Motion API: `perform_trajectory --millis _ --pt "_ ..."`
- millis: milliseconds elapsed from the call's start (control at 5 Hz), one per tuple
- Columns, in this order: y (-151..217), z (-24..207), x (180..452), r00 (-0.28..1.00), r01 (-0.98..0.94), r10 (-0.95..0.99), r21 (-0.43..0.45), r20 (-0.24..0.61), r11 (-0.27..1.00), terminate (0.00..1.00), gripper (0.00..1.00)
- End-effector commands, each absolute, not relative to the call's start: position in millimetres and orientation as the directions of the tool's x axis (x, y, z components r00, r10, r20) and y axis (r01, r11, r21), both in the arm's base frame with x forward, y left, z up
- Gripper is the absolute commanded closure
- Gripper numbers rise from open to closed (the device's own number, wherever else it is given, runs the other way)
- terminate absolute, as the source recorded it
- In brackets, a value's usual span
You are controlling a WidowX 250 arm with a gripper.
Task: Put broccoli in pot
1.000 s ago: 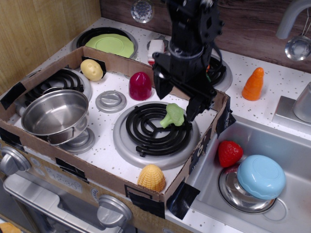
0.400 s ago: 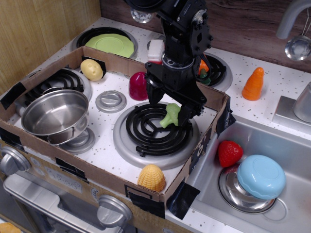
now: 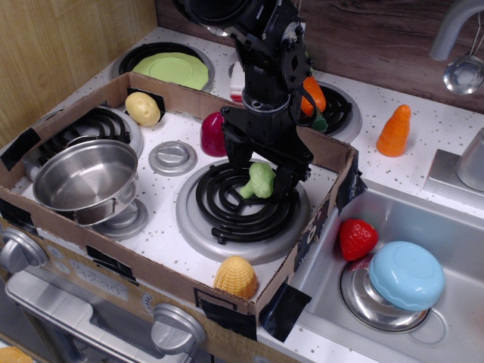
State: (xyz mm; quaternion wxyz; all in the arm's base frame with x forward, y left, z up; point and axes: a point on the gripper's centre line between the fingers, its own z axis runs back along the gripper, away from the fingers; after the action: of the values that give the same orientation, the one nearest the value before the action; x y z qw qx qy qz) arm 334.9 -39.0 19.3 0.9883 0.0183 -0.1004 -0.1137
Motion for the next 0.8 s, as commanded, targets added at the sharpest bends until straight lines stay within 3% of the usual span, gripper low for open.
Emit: perform_trajectory --millis 0,600 --pt "-42 27 338 0.953 0.2 -0.205 0.045 0.223 0.979 0.0 1.0" --pt "-36 67 310 0.963 0.104 -0.13 0.12 0.238 0.987 0.0 1.0"
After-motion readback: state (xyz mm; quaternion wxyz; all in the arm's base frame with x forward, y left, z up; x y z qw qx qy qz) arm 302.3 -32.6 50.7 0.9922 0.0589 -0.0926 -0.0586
